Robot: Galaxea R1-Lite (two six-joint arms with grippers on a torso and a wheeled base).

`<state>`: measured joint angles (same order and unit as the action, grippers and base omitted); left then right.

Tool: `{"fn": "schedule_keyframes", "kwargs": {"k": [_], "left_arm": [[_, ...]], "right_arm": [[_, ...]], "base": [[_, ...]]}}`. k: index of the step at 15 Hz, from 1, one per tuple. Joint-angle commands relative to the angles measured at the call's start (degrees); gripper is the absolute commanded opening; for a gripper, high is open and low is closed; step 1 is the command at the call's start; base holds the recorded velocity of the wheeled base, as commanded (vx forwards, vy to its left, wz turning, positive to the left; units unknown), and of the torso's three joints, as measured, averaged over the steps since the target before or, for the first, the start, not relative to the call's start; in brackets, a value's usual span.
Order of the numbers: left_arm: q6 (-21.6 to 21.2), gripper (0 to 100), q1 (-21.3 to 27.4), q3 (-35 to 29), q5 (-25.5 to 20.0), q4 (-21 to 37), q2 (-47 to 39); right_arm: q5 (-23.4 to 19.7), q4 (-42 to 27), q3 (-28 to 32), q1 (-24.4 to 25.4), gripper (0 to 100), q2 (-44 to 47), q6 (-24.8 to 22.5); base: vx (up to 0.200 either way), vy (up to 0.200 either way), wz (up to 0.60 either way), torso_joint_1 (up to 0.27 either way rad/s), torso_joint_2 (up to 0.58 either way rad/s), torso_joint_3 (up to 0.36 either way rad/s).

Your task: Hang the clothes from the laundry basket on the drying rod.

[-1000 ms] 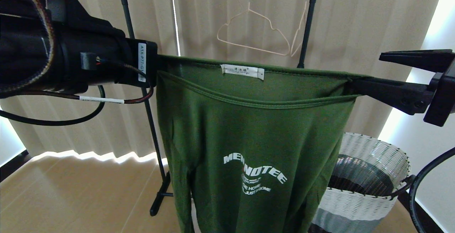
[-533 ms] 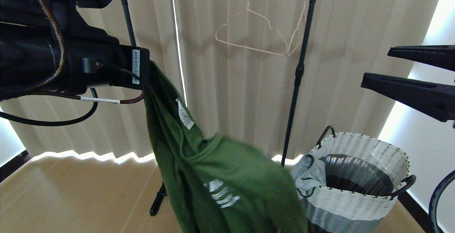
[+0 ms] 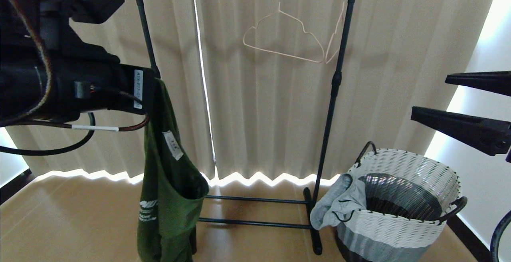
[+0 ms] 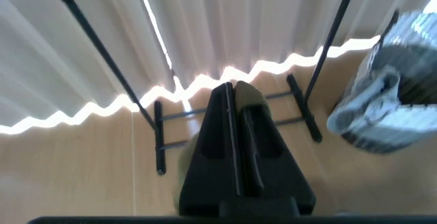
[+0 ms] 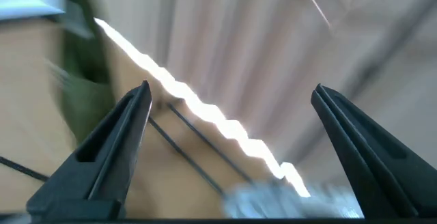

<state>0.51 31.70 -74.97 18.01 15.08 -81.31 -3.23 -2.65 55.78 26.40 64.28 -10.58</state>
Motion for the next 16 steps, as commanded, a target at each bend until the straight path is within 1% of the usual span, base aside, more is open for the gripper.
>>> {"fn": "schedule_keyframes", "kwargs": {"k": [1, 2, 3, 4, 5, 6, 7, 8, 9, 11, 12, 14, 15, 16], "left_arm": [[-0.34, 0, -2.16, 5.01, -0.25, 0.04, 5.37], [-0.60, 0, -3.57, 6.24, -0.34, 0.04, 6.34], [-0.60, 0, -4.63, 8.09, -0.43, 0.04, 7.75], [-0.60, 0, -4.89, 9.32, -0.43, -0.05, 8.71], [-0.69, 0, -4.98, 11.60, -0.60, -0.23, 11.00], [-0.69, 0, -4.98, 13.80, -0.69, -1.81, 12.93], [-0.86, 0, -4.98, 14.50, -0.60, -2.51, 13.37], [-1.92, 0, -5.59, 14.85, -0.60, -2.86, 13.55], [-2.27, 0, -6.91, 14.94, -0.60, -2.86, 13.55], [-2.45, 0, -8.14, 15.56, -0.60, -3.04, 14.07], [-2.45, 0, -8.40, 16.96, -0.60, -3.39, 14.87], [-3.41, 0, -8.40, 21.45, -0.60, -6.55, 16.18], [-4.55, 0, -8.49, 22.85, -0.52, -9.45, 16.36], [-5.08, 0, -8.58, 23.20, -0.52, -10.51, 16.36]], "right_arm": [[5.16, -4.83, -0.59, -4.70, 100, 0.05, -1.46], [7.01, -5.53, -0.68, -4.96, 100, 0.05, -1.46], [10.00, -5.18, -2.17, -5.84, 100, -0.12, -1.46], [11.67, -4.91, -2.96, -6.37, 100, -0.21, -1.64], [15.18, -4.83, -4.37, -7.77, 100, -0.56, -2.43], [18.08, -4.83, -5.77, -9.44, 100, -0.91, -4.89], [18.35, -4.74, -6.21, -10.15, 100, -1.09, -5.94], [18.35, -4.83, -6.92, -11.99, 100, -1.70, -7.26], [18.44, -4.74, -7.62, -12.78, 100, -2.05, -8.49], [18.70, -4.74, -9.11, -13.40, 100, -3.64, -10.16], [18.70, -4.74, -9.82, -13.40, 100, -4.52, -10.86], [18.61, -4.56, -9.91, -13.48, 100, -5.04, -11.30], [18.61, -4.56, -9.55, -13.48, 100, -5.04, -11.30], [18.61, -4.56, -9.55, -13.48, 100, -5.04, -11.30]], "base": [[0.000, 0.000, 0.00, 0.000, 0.00, 0.000], [0.000, 0.000, 0.00, 0.000, 0.00, 0.000], [0.000, 0.000, 0.00, 0.000, 0.00, 0.000], [0.000, 0.000, 0.00, 0.000, 0.00, 0.000], [0.000, 0.000, 0.00, 0.000, 0.00, 0.000], [0.000, 0.000, 0.00, 0.000, 0.00, 0.000], [0.000, 0.000, 0.00, 0.000, 0.00, 0.000], [0.000, 0.000, 0.00, 0.000, 0.00, 0.000], [0.000, 0.000, 0.00, 0.000, 0.00, 0.000], [0.000, 0.000, 0.00, 0.000, 0.00, 0.000], [0.000, 0.000, 0.00, 0.000, 0.00, 0.000], [0.000, 0.000, 0.00, 0.000, 0.00, 0.000], [0.000, 0.000, 0.00, 0.000, 0.00, 0.000], [0.000, 0.000, 0.00, 0.000, 0.00, 0.000]]}}
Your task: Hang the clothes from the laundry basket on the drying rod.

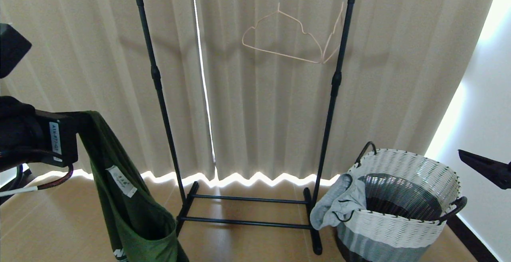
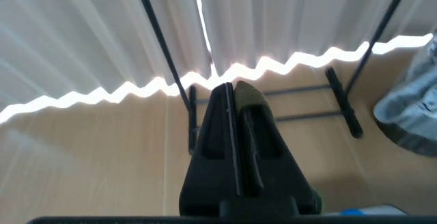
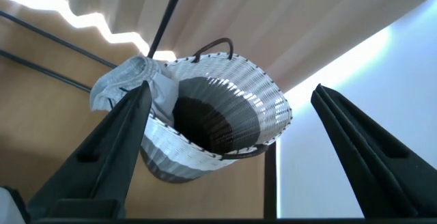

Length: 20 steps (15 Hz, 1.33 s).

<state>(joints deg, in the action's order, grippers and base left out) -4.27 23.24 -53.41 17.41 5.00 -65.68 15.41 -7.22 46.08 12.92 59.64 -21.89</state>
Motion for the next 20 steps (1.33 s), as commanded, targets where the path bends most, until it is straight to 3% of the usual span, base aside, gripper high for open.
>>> {"fn": "schedule_keyframes", "kwargs": {"k": [1, 8, 14, 20], "left_arm": [[-0.66, 0, -0.47, 1.82, 0.08, -1.04, 0.73], [-0.83, 0, -0.74, 2.61, -0.09, -0.52, 3.28], [-1.18, 0, -1.26, 4.45, -2.12, -0.96, 5.65], [-1.53, 0, -2.14, 4.54, -2.12, -0.87, 6.80]], "right_arm": [[0.06, -0.17, 0.15, 0.00, 100, -0.40, -0.08], [0.06, 0.01, 0.41, 0.00, 100, -0.49, 0.01], [0.06, 2.65, -0.73, 0.00, 100, -0.49, 0.01], [0.06, 2.56, -0.99, 0.00, 100, -1.19, -0.08]], "base": [[0.000, 0.000, 0.00, 0.000, 0.00, 0.000], [0.000, 0.000, 0.00, 0.091, -0.12, -0.129], [0.000, 0.000, 0.00, 0.120, -0.57, -0.255], [0.000, 0.000, 0.00, 0.307, -0.48, -0.257]]}}
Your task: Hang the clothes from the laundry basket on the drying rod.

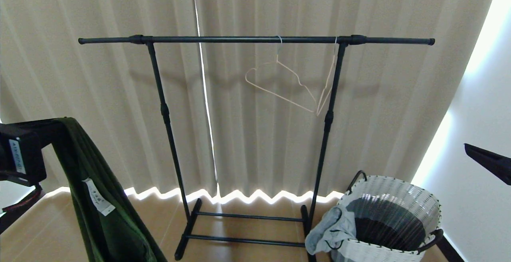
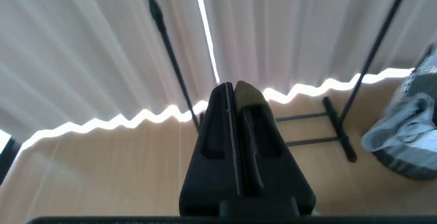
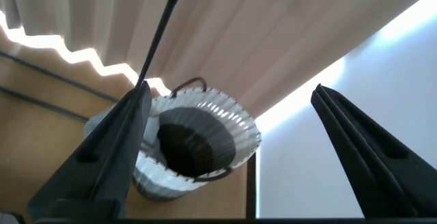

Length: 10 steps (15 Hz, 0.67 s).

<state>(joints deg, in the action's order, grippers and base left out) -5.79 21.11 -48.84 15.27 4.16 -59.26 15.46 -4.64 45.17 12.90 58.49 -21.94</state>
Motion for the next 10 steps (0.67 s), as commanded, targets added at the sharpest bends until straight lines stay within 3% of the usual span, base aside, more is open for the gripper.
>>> {"fn": "schedule_keyframes", "kwargs": {"k": [1, 5, 10], "left_arm": [[-0.19, 0, -0.20, -0.03, 0.02, -0.20, 0.46], [-1.86, 0, -0.20, 0.76, 0.02, -0.20, 1.51], [-1.33, 0, -0.20, 3.48, -0.07, -0.29, 1.78]], "right_arm": [[0.01, -0.01, 0.01, 0.02, 100, -0.04, -0.03], [-0.16, 0.07, -1.05, 0.02, 100, -0.04, 0.06], [-0.69, 0.25, -1.31, 0.02, 100, 0.04, 0.32]], "base": [[0.000, 0.000, 0.00, 0.251, -0.49, -0.256], [0.000, 0.000, 0.00, 0.229, -0.46, -0.242], [0.000, 0.000, 0.00, 0.036, -0.06, -0.032]]}}
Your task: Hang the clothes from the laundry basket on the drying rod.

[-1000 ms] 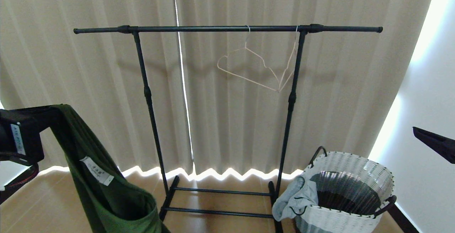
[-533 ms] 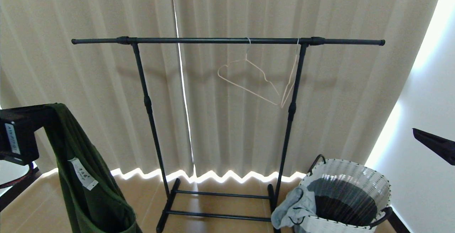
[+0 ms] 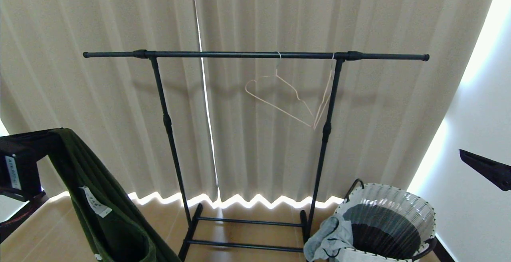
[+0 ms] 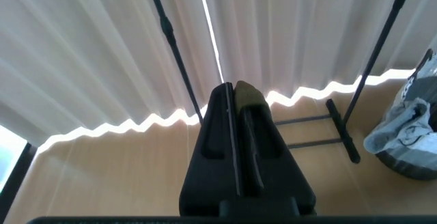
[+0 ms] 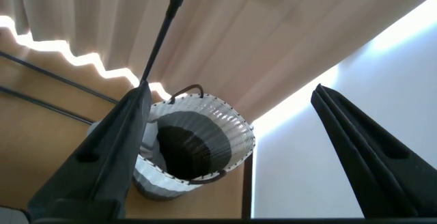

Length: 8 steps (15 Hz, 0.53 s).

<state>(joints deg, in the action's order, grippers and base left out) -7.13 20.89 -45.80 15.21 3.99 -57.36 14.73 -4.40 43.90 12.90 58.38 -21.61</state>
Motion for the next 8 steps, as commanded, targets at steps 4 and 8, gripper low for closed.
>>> {"fn": "schedule_keyframes", "kwargs": {"k": [4, 8], "left_arm": [[0.54, 0, 0.02, 0.45, 0.08, -0.12, -0.48], [0.54, 0, 0.02, 0.45, 0.08, -0.12, -0.48]], "right_arm": [[-0.05, 0.01, -0.04, 0.02, 100, 0.24, -0.01], [-0.05, 0.01, -0.04, 0.02, 100, 0.15, -0.01]], "base": [[0.150, 0.000, 0.00, 0.005, 0.00, 0.002], [0.200, 0.000, 0.00, 0.012, 0.00, 0.000]]}}
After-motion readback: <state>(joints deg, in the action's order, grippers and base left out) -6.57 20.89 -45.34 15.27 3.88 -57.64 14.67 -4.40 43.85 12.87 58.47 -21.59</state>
